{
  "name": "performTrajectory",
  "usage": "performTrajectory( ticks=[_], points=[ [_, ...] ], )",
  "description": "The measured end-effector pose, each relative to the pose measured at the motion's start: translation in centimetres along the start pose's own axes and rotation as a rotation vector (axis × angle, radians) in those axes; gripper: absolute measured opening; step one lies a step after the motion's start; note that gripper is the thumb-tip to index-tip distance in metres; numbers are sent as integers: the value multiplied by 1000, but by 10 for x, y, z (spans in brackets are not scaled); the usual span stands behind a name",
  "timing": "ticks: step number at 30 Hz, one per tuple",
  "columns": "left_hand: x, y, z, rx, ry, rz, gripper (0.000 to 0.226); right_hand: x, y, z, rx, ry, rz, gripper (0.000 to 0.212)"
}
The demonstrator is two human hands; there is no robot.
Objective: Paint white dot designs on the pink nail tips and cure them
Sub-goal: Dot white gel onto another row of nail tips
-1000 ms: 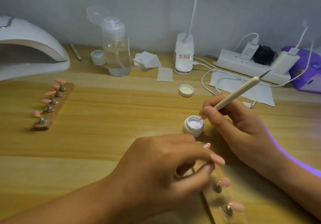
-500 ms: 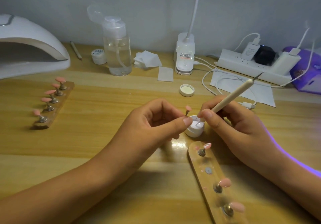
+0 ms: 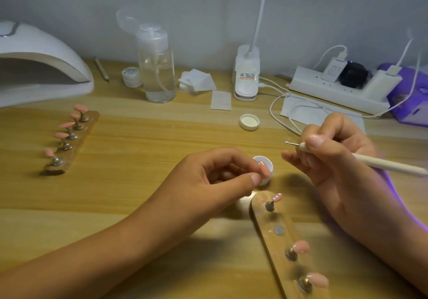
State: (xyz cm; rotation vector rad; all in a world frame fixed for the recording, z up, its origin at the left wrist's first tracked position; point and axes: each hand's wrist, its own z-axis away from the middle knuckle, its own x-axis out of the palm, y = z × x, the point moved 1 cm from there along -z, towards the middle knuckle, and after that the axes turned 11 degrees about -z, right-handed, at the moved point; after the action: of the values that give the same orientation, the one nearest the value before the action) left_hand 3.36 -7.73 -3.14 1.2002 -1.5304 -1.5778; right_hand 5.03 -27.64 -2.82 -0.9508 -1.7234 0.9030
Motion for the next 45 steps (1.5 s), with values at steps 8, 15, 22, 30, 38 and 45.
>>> performTrajectory(
  ticks=[8, 15, 22, 30, 38, 45],
  points=[
    [1, -2, -1, 17, -23, -9, 5, 8, 2, 1, 57, -89, -81, 18],
    [1, -5, 0, 3, -46, -32, 6, 10, 1, 2, 107, -112, -85, 21],
    [2, -5, -1, 46, -51, -34, 8, 12, 1, 2, 116, -99, -99, 17],
    [2, -7, -2, 59, -46, -41, 8, 11, 2, 3, 126, -122, -99, 18],
    [2, -6, -1, 49, -48, -40, 6, 10, 2, 2, 136, -149, -109, 17],
    [2, -7, 0, 41, -45, -53, 7, 10, 3, 2, 141, -152, -96, 17]
  ],
)
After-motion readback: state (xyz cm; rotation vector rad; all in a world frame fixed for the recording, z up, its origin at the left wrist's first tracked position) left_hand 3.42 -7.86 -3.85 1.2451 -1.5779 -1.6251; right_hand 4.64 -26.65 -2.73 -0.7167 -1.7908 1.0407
